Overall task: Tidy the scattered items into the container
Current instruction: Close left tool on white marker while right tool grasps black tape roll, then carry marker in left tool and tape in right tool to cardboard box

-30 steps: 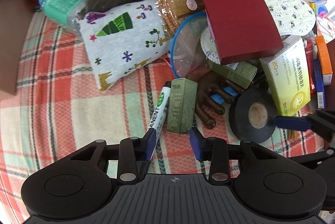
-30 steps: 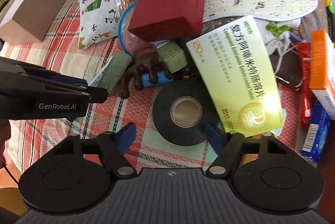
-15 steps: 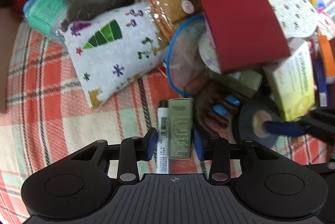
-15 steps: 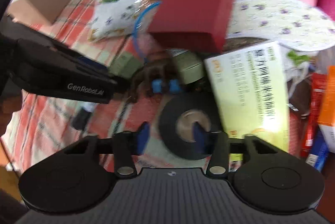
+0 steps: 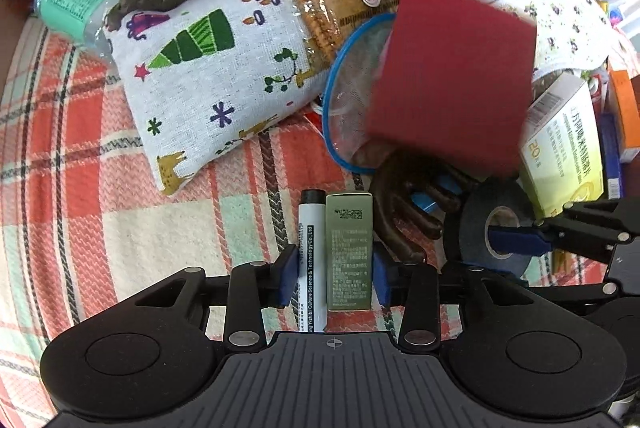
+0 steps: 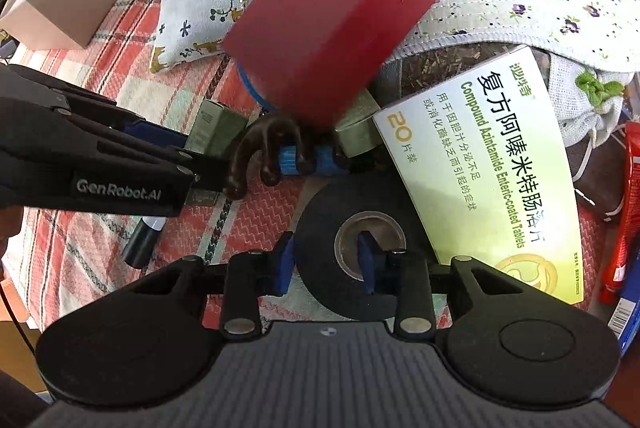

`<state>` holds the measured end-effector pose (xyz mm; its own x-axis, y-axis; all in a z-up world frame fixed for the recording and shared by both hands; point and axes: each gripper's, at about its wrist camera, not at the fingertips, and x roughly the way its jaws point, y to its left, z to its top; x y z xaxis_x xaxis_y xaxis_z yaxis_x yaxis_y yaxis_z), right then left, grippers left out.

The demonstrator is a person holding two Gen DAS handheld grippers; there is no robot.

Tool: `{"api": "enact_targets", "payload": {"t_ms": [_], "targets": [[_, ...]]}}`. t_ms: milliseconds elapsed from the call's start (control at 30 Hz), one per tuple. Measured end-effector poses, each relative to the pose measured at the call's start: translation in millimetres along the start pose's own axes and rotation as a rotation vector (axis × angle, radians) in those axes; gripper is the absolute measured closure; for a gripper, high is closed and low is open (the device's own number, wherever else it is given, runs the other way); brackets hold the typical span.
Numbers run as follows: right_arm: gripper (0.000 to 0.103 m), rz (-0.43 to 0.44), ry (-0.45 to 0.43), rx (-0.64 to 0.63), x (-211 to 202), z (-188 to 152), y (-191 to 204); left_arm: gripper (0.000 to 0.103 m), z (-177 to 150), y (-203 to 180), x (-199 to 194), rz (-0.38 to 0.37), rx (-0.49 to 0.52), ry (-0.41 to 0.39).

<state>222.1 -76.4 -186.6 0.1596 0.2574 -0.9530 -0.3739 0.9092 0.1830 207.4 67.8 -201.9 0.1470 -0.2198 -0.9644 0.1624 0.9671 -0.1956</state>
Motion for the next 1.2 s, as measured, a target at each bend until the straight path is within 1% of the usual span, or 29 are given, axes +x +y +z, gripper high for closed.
{"api": "enact_targets", "payload": {"t_ms": [67, 100, 233, 300, 333, 367, 400, 467, 533, 633, 700, 933, 1033, 1100, 1133, 1167, 1200], "targets": [[0.072, -0.007, 0.003, -0.016, -4.1, -1.8, 5.4, 0.065, -4.4, -1.6, -5.9, -0.006, 0.0, 0.005], [0.073, -0.005, 0.005, -0.018, -6.0, -3.2, 7.6, 0.065, -8.2, -2.9, -8.8, 0.005, 0.006, 0.006], [0.073, 0.047, 0.021, 0.03, -12.5, -17.5, 9.9, 0.065, -27.4, -5.6, -22.0, 0.01, 0.024, 0.0], [0.073, 0.058, 0.028, 0.046, -14.3, -26.6, 10.7, 0.064, -38.1, -7.2, -26.3, 0.009, 0.03, 0.0], [0.073, 0.061, 0.031, 0.051, -15.0, -31.4, 11.1, 0.062, -43.7, -7.8, -27.3, 0.012, 0.031, 0.001], [0.073, 0.064, 0.034, 0.057, -15.7, -36.2, 11.5, 0.053, -49.1, -7.6, -27.1, 0.012, 0.027, 0.005], [0.073, 0.065, 0.036, 0.062, -16.3, -40.5, 12.0, 0.054, -54.7, -6.6, -25.7, 0.01, 0.016, 0.013], [0.073, 0.052, 0.035, 0.062, -17.4, -48.6, 13.9, 0.053, -66.1, -4.9, -22.8, 0.002, -0.007, 0.027], [0.072, 0.044, 0.035, 0.061, -17.7, -56.4, 16.2, 0.057, -77.4, -4.9, -20.7, 0.004, -0.017, 0.031], [0.072, 0.038, 0.037, 0.067, -19.2, -63.6, 18.3, 0.049, -89.1, -5.6, -17.8, 0.004, -0.033, 0.039], [0.069, 0.031, 0.035, 0.068, -20.8, -66.6, 19.1, 0.048, -96.3, -6.3, -15.8, -0.002, -0.046, 0.045], [0.068, 0.008, 0.016, 0.058, -27.2, -69.4, 25.1, 0.048, -119.0, -8.6, -17.5, -0.016, -0.047, 0.043], [0.068, 0.003, 0.013, 0.056, -25.8, -67.8, 26.8, 0.048, -132.5, -9.0, -17.8, -0.02, -0.025, 0.055], [0.068, 0.001, 0.015, 0.048, -25.5, -67.1, 26.6, 0.052, -141.2, -10.5, -17.7, -0.012, -0.002, 0.058], [0.068, 0.002, 0.018, 0.046, -24.0, -66.4, 26.7, 0.061, -144.2, -11.9, -17.6, -0.002, 0.011, 0.057], [0.068, 0.002, 0.02, 0.044, -22.7, -65.9, 26.6, 0.073, -146.4, -12.9, -17.7, 0.009, 0.02, 0.058], [0.068, 0.002, 0.023, 0.042, -22.6, -66.2, 25.8, 0.08, -148.3, -13.7, -17.8, 0.019, 0.026, 0.061]]}}
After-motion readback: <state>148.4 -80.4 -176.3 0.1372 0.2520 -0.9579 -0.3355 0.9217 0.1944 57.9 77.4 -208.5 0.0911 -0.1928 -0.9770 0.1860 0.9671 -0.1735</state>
